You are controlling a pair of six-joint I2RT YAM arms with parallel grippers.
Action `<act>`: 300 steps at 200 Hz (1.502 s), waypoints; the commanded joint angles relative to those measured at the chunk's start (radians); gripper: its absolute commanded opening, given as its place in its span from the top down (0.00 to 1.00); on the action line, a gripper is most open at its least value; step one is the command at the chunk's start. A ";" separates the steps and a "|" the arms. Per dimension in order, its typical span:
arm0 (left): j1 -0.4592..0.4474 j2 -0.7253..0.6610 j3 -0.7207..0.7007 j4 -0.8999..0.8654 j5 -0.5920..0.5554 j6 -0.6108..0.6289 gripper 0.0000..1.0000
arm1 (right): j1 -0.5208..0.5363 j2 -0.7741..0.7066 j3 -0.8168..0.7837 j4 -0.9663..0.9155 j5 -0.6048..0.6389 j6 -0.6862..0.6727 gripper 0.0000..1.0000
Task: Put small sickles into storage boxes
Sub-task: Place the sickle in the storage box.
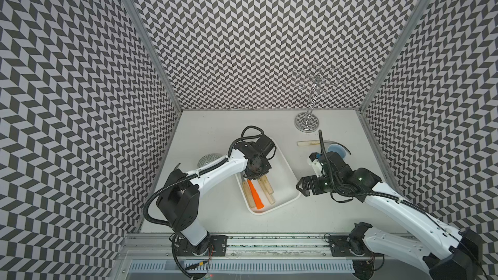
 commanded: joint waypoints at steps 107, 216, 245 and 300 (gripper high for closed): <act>-0.049 0.088 -0.018 0.125 0.030 -0.063 0.96 | -0.002 -0.042 -0.003 -0.009 -0.021 0.016 0.00; -0.067 0.106 -0.088 0.177 0.054 -0.096 0.96 | -0.003 -0.042 -0.007 -0.007 -0.021 0.006 0.00; -0.055 0.108 -0.108 0.193 0.055 -0.094 0.96 | -0.003 -0.039 -0.002 -0.010 -0.023 0.000 0.00; -0.020 0.127 -0.099 0.196 0.066 -0.073 0.96 | -0.003 -0.036 0.003 -0.014 -0.024 -0.003 0.00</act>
